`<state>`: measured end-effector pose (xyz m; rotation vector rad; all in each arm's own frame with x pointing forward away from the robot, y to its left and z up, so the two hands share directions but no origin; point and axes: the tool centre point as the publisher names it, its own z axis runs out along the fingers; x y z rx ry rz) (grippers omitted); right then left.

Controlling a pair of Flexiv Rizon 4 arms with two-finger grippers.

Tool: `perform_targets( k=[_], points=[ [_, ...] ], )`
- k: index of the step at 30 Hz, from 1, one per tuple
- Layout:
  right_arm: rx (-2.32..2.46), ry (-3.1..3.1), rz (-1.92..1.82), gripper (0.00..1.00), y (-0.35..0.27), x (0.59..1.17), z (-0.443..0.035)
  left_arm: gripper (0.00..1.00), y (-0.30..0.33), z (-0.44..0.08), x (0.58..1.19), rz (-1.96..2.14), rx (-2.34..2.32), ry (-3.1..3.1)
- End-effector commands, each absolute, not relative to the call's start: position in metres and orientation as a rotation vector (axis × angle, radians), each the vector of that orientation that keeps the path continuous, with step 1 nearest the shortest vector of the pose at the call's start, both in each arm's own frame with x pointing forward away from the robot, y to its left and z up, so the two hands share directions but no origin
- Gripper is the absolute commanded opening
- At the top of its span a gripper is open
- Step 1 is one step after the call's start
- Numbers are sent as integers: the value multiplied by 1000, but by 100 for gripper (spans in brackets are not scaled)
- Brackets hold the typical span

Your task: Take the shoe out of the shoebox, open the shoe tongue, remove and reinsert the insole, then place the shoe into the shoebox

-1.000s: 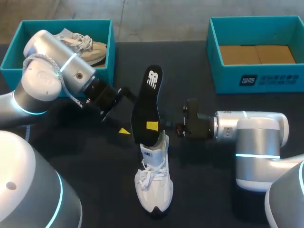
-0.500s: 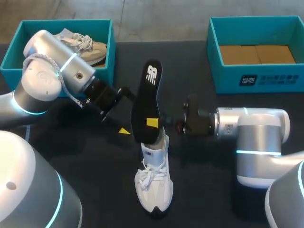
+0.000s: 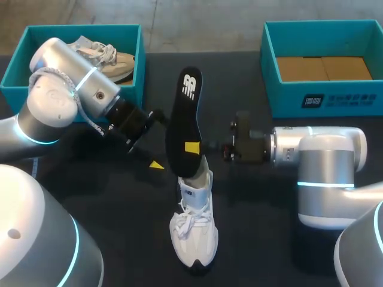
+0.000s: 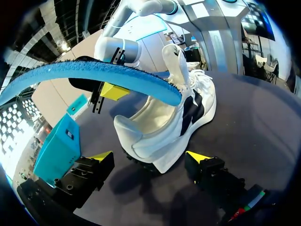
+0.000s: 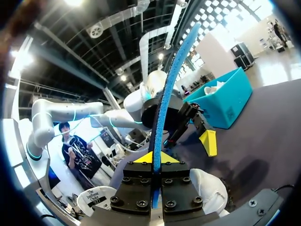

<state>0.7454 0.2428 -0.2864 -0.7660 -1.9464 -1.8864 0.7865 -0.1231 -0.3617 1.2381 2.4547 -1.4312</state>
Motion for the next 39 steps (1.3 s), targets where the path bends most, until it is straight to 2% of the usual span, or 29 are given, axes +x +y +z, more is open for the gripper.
perform_targets(
  k=[1,39],
  points=[
    [-779,-1959,-1876,0,242,746,-283,100,-123,-363,787,-1432,1239,2454],
    [-785,-1975,-1843,0,213,764,-280,100,-123,-363,787,-1432,1239,2454]
  ],
)
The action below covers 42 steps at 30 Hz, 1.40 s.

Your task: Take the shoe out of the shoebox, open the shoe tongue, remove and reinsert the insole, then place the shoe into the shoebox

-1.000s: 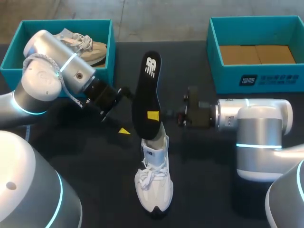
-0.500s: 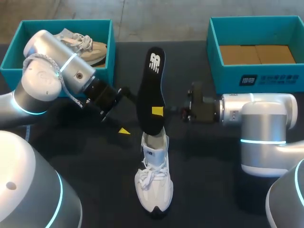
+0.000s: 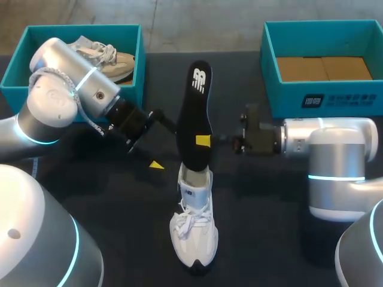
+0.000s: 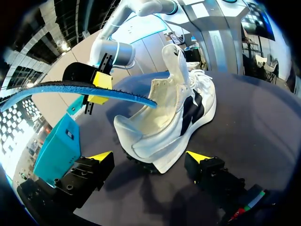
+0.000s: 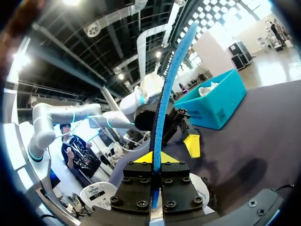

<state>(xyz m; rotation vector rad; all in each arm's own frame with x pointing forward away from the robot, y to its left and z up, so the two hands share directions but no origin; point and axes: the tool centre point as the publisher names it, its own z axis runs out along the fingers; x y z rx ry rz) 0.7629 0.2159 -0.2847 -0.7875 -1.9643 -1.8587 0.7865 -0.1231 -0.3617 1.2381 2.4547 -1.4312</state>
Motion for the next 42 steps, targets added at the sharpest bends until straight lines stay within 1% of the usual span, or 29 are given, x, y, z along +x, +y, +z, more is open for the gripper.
perform_targets(
  k=[1,37,42],
  points=[
    [-785,-1977,-1842,0,213,764,-280,100,-123,-363,787,-1432,1239,2454],
    [-836,-1936,-1839,0,208,754,-296,100,-123,-363,787,-1432,1239,2454],
    [-857,-1919,-1835,0,208,750,-304,100,-123,-363,787,-1432,1239,2454]
  ],
)
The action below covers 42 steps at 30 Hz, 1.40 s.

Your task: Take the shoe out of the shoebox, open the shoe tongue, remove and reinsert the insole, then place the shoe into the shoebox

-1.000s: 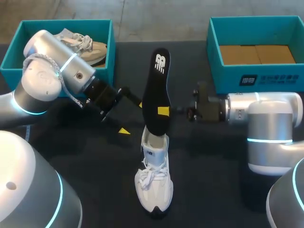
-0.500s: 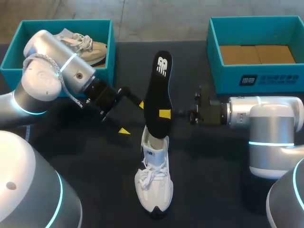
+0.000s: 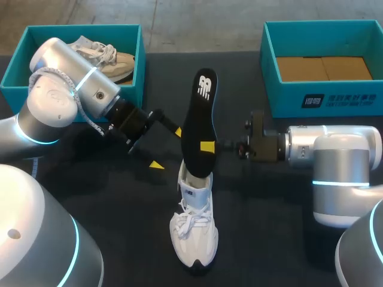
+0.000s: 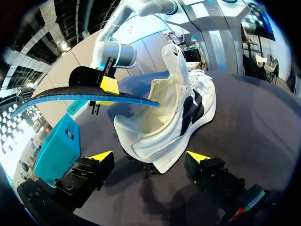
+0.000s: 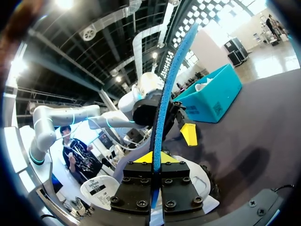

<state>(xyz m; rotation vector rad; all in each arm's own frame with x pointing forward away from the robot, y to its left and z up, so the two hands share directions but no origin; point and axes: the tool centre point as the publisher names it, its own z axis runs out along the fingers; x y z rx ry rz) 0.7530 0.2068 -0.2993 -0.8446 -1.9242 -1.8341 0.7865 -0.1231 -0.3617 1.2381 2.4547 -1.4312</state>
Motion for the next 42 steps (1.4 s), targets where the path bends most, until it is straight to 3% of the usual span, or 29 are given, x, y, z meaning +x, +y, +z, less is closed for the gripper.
perform_targets(
  k=[1,42],
  points=[
    [-861,-1917,-1833,0,207,750,-305,100,-123,-363,787,-1432,1239,2454],
    [-771,-1928,-1868,0,223,753,-299,100,-123,-363,787,-1432,1239,2454]
  ],
)
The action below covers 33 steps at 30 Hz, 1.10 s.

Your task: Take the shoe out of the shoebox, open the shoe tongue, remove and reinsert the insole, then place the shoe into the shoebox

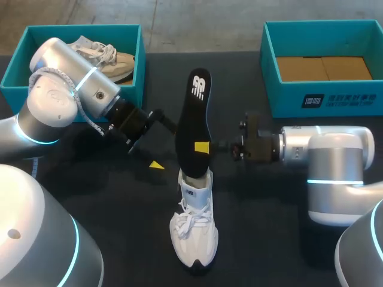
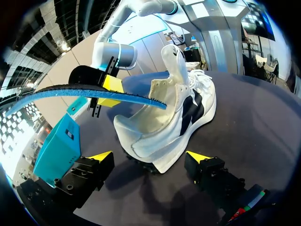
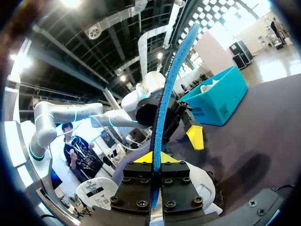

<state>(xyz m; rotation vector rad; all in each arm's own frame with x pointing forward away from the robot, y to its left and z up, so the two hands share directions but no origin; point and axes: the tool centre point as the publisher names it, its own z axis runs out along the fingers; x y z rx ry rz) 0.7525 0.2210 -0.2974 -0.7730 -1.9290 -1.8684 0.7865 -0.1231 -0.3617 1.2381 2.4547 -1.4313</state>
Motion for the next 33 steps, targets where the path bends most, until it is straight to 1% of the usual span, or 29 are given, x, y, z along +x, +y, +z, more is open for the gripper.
perform_targets(
  k=[1,19,33],
  points=[
    [-769,-1928,-1870,0,224,753,-299,100,-123,-363,787,-1432,1239,2454],
    [-762,-1914,-1880,0,230,753,-305,100,-123,-363,787,-1432,1239,2454],
    [-794,-1900,-1880,0,223,748,-311,100,-123,-363,787,-1432,1239,2454]
  ],
)
